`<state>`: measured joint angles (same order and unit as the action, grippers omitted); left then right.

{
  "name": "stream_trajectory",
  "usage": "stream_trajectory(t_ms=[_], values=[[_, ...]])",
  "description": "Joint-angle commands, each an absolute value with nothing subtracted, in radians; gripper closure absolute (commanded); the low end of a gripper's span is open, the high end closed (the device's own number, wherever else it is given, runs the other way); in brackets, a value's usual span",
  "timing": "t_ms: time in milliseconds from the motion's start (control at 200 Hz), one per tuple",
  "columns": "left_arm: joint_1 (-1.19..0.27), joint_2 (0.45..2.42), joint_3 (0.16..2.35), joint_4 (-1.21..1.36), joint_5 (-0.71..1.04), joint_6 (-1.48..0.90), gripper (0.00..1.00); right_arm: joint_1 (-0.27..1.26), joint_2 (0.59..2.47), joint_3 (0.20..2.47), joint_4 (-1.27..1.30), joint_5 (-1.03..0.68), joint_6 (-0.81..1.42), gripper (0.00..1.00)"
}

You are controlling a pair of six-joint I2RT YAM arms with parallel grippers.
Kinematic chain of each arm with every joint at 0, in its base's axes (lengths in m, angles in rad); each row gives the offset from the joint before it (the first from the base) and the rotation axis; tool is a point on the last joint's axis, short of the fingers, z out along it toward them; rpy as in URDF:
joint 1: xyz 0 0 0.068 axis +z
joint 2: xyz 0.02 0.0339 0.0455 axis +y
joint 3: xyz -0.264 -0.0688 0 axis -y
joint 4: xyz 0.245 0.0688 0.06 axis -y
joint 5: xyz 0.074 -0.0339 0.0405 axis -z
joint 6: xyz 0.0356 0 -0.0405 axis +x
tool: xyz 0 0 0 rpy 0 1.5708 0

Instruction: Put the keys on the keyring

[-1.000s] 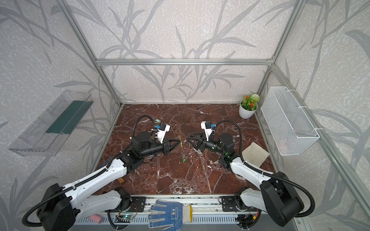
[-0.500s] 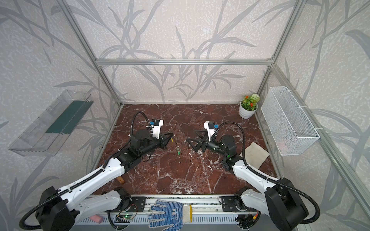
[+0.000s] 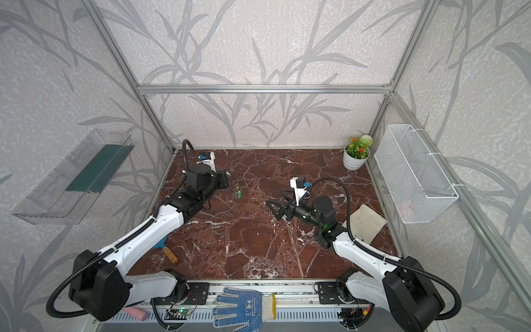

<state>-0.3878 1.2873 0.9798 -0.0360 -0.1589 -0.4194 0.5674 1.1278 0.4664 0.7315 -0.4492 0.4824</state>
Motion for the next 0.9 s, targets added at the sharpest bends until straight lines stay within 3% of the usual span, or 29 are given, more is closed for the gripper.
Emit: stream_trajectory(t_ms=[0,310,895], values=[[-0.351,1.336,1.075,-0.036,-0.253,-0.380,1.00,0.587,1.120,0.477,0.678,-0.401,0.442,0.01],[-0.231,1.601,1.335,-0.058,-0.259,-0.351,1.00,0.676,1.189,0.535,0.583,-0.345,0.339,0.01],[-0.140,2.106,1.842,-0.108,-0.269,-0.270,1.00,0.702,1.302,0.575,0.569,-0.367,0.314,0.01]])
